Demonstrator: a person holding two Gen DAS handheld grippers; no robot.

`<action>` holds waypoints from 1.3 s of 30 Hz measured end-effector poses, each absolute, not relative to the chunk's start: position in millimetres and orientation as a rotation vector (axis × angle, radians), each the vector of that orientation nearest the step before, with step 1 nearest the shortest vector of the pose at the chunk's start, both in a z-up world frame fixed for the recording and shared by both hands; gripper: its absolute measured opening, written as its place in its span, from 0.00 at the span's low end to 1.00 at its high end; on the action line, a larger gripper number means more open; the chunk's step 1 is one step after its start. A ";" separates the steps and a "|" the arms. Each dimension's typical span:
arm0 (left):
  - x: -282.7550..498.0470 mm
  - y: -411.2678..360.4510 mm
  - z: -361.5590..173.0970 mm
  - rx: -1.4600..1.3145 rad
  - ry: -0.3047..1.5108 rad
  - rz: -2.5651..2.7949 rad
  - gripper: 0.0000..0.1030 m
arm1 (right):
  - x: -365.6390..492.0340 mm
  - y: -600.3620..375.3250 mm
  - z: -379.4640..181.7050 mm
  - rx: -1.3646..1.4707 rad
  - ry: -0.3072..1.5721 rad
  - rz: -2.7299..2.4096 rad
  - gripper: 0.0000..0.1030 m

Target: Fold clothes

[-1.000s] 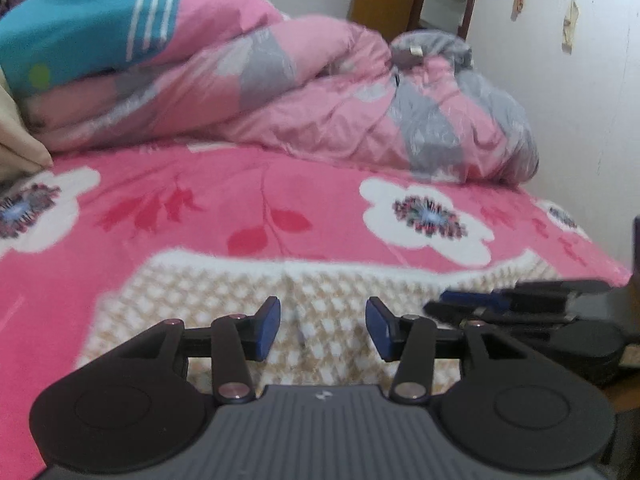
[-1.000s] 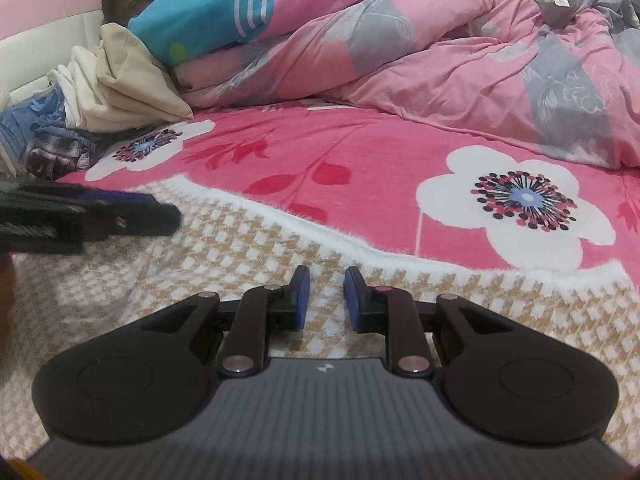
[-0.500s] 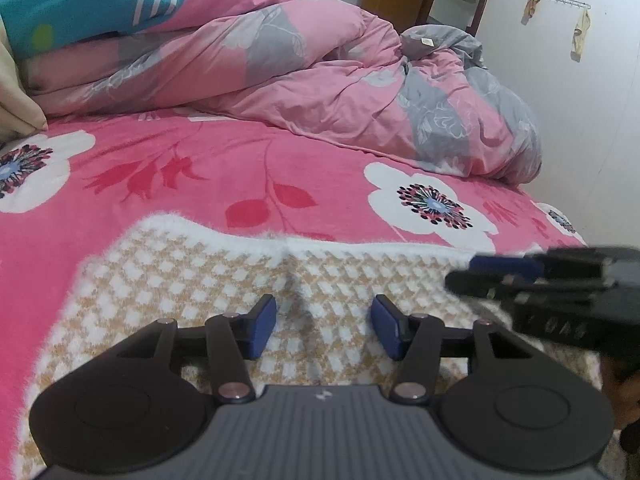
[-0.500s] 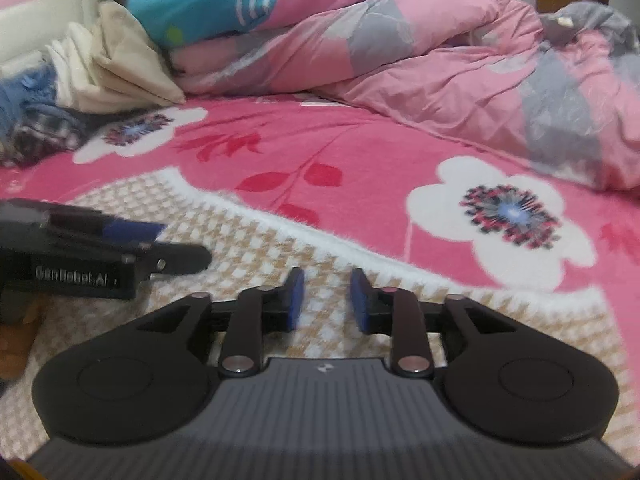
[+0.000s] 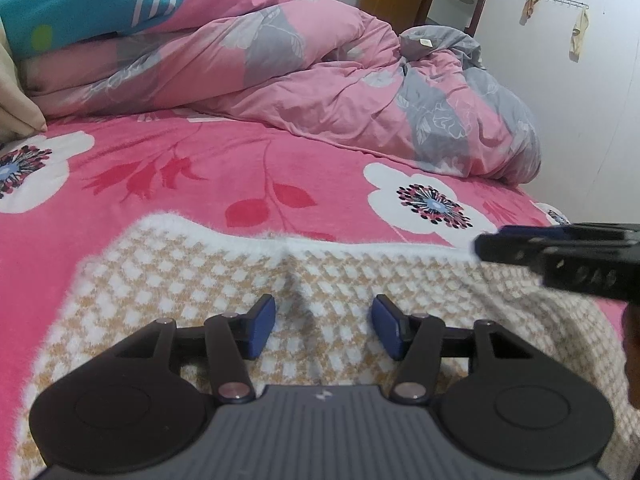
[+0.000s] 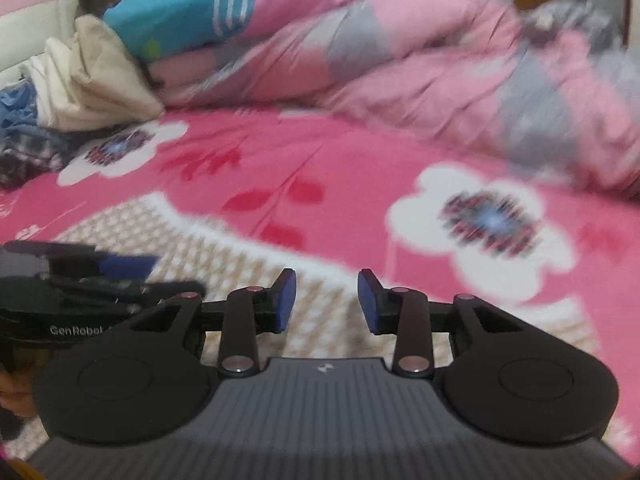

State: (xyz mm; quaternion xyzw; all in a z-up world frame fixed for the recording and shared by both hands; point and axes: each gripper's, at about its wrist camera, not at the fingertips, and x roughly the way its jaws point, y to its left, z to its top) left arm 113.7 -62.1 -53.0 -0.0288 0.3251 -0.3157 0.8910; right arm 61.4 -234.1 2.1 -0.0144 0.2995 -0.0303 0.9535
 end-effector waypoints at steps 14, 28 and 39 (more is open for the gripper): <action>114.4 -61.0 -53.5 -0.059 0.674 -0.658 0.55 | 36.7 -262.7 5.8 -0.020 0.621 -0.197 0.35; 114.2 -61.5 -53.4 -0.050 0.671 -0.657 0.55 | 15.8 -311.1 -1.3 0.044 0.622 -0.284 0.35; 94.8 -65.4 -21.0 0.021 0.635 -0.600 0.57 | 15.5 -341.0 -47.2 0.135 0.661 -0.278 0.37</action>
